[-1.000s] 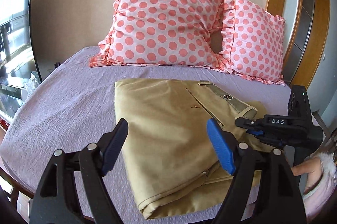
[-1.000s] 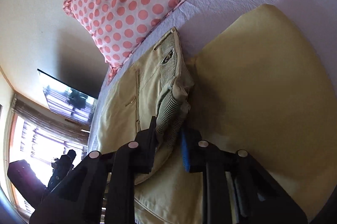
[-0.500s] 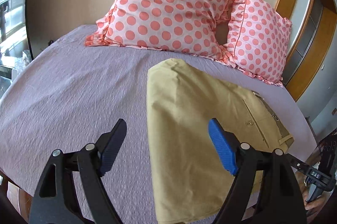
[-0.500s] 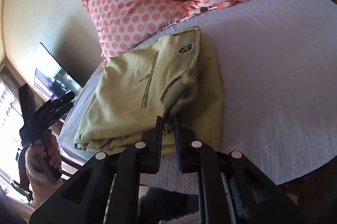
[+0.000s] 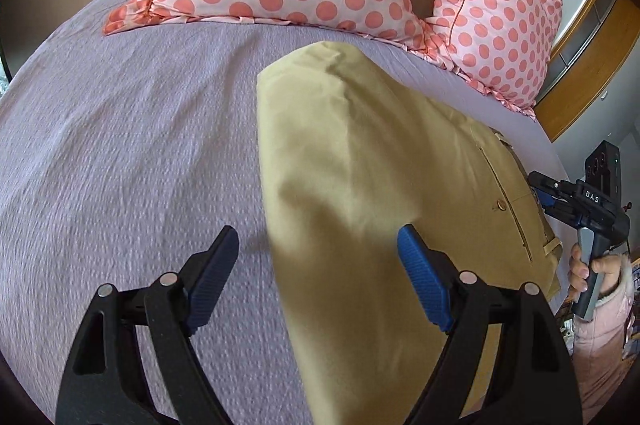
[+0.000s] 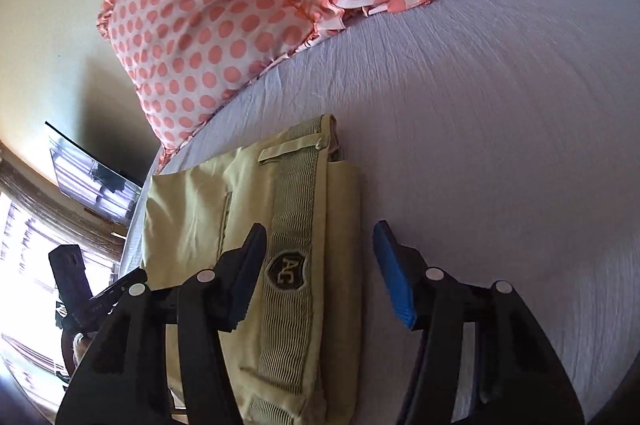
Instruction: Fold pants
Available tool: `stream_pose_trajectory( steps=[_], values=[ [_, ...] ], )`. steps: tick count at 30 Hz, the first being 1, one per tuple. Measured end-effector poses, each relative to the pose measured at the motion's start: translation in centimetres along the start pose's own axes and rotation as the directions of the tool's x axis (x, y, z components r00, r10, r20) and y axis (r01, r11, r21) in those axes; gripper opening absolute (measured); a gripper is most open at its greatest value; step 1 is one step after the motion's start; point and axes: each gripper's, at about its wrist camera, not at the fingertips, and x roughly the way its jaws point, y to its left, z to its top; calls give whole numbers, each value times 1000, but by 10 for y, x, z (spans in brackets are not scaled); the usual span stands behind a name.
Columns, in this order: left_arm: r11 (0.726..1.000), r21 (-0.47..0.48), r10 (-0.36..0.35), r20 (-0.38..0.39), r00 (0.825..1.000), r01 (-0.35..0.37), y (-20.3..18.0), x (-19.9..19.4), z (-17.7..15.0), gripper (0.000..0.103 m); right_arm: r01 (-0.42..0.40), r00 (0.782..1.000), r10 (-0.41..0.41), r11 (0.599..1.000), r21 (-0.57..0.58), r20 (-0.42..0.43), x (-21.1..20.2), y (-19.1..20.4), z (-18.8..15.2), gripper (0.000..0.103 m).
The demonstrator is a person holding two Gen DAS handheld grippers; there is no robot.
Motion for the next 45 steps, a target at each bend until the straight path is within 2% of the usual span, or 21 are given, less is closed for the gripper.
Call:
stream_pose_trajectory(
  steps=[5,6,7,9,12,14,20,23,26,28,29,30,31,32,33,35,38,40,42,44,45],
  values=[
    [1000,17,-11,-20,1000,12,-1,16,20,83,-45,999,45,998,-43,-22,11,2,5,50],
    [1000,16,-21,-21,1000,21,-1,19,25,83,-56,998,54,997,-60,-28,12,3,5,44],
    [999,14,-32,-22,999,32,-1,21,29,81,-89,996,88,994,-69,-30,11,3,4,29],
    [1000,-5,-31,-27,999,31,1,24,37,45,-149,989,148,985,-86,-25,8,3,1,16],
    [997,-41,-63,-18,998,62,9,17,46,9,-198,980,199,975,-101,-3,-2,10,4,14],
    [995,-37,-89,6,996,89,7,7,53,7,-219,975,222,969,-113,11,-5,18,14,13],
    [999,45,-18,137,990,12,-22,-1,100,7,-220,967,234,966,-133,100,1,32,68,12],
    [997,55,48,198,979,-60,-30,23,131,9,-153,970,171,981,-117,171,13,22,96,12],
    [972,40,220,191,957,-231,-32,64,152,17,44,988,-28,994,-105,155,38,12,105,16],
    [950,27,303,173,937,-312,-28,72,152,20,152,980,-137,984,-93,146,38,6,97,20],
    [949,23,304,191,933,-314,-27,66,147,34,139,980,-122,985,-100,159,30,5,91,20],
    [949,24,300,224,927,-313,-27,55,141,53,108,981,-89,989,-102,175,20,5,83,35],
    [949,22,297,267,917,-314,-29,41,133,60,78,980,-57,992,-104,189,11,7,75,58],
    [954,16,282,302,911,-301,-32,27,124,70,36,981,-14,993,-113,191,3,11,68,67],
    [965,13,244,319,916,-261,-36,15,114,73,-19,983,42,992,-126,181,-2,16,59,72],
    [990,22,124,305,944,-137,-48,2,98,80,-95,984,112,987,-126,142,-1,24,46,73],
    [999,49,-6,204,979,-4,-70,15,80,83,-115,992,118,991,-62,50,17,25,33,75],
    [999,48,8,104,995,-13,-79,43,72,83,-61,998,62,997,-40,23,27,24,27,78],
    [995,55,85,17,996,-86,-81,67,62,83,-25,999,26,999,-30,33,22,29,23,78],
    [982,102,151,60,987,-157,-91,65,51,82,77,996,-74,995,-60,50,11,43,13,81],
    [976,113,177,77,981,-185,-95,58,46,83,142,988,-134,985,-99,81,3,53,3,92]
  ],
)
